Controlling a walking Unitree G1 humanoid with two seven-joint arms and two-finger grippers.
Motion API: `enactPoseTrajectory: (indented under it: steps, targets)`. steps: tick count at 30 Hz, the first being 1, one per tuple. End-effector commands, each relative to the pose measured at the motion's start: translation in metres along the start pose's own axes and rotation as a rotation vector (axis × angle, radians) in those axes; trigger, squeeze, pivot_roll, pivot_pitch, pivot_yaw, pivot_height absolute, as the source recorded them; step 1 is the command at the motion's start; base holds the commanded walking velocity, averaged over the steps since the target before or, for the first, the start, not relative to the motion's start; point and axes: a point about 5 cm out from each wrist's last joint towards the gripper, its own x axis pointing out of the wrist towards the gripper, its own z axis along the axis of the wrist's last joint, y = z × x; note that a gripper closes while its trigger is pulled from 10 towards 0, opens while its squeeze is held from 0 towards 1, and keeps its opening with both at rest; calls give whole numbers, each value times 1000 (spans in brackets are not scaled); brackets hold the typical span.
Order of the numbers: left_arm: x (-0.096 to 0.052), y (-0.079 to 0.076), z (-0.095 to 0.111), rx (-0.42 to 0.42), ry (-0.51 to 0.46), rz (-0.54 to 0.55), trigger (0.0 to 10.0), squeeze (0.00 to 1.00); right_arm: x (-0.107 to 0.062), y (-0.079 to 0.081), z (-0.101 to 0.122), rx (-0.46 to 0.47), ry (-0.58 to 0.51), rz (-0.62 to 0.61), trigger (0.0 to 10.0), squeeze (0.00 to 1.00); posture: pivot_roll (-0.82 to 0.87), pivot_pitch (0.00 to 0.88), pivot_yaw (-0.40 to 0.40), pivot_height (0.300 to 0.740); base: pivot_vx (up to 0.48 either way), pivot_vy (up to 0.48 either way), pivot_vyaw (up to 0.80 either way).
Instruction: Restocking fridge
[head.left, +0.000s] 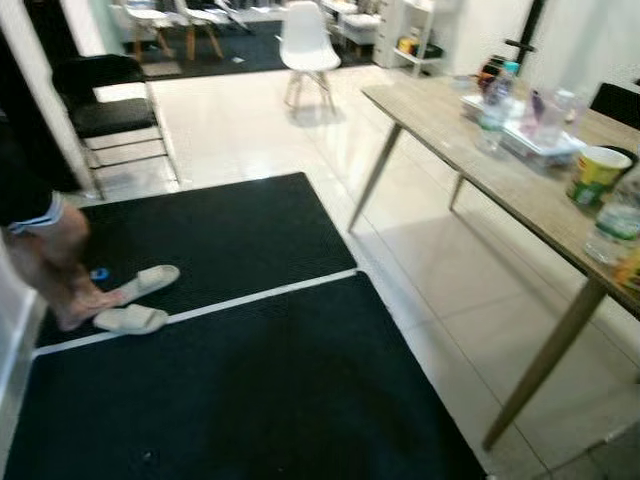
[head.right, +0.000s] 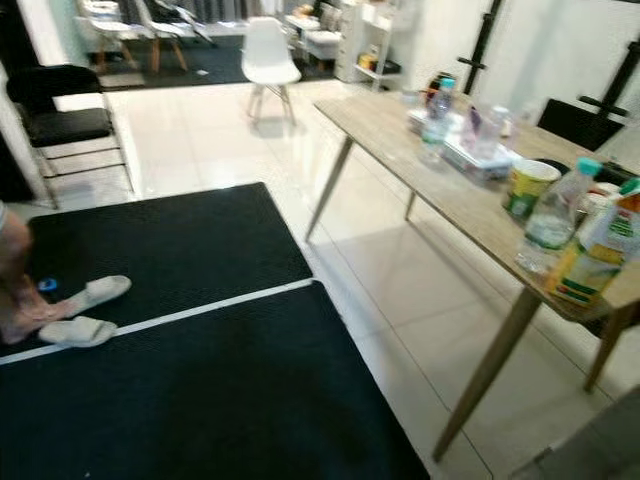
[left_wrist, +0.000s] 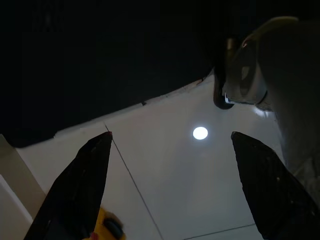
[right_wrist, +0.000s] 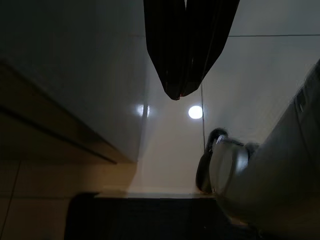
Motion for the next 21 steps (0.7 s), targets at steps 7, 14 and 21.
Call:
enactPoseTrajectory:
  steps: [7,14,21]
  targets:
    - [1,-5,5,5,-16,-21,10000,0,0,-1,5,-11,-11,-3,10000,0,-83,0,-27,740,301,0,0]
    - [1,-5,6,10,-19,-23,10000,0,0,-3,5,-17,-12,-6,10000,0,-82,0,-31,740,337,0,0]
    - [1,-5,7,13,-21,-26,10000,0,-2,-6,0,-22,-5,-7,10000,0,-81,0,-32,740,358,0,0]
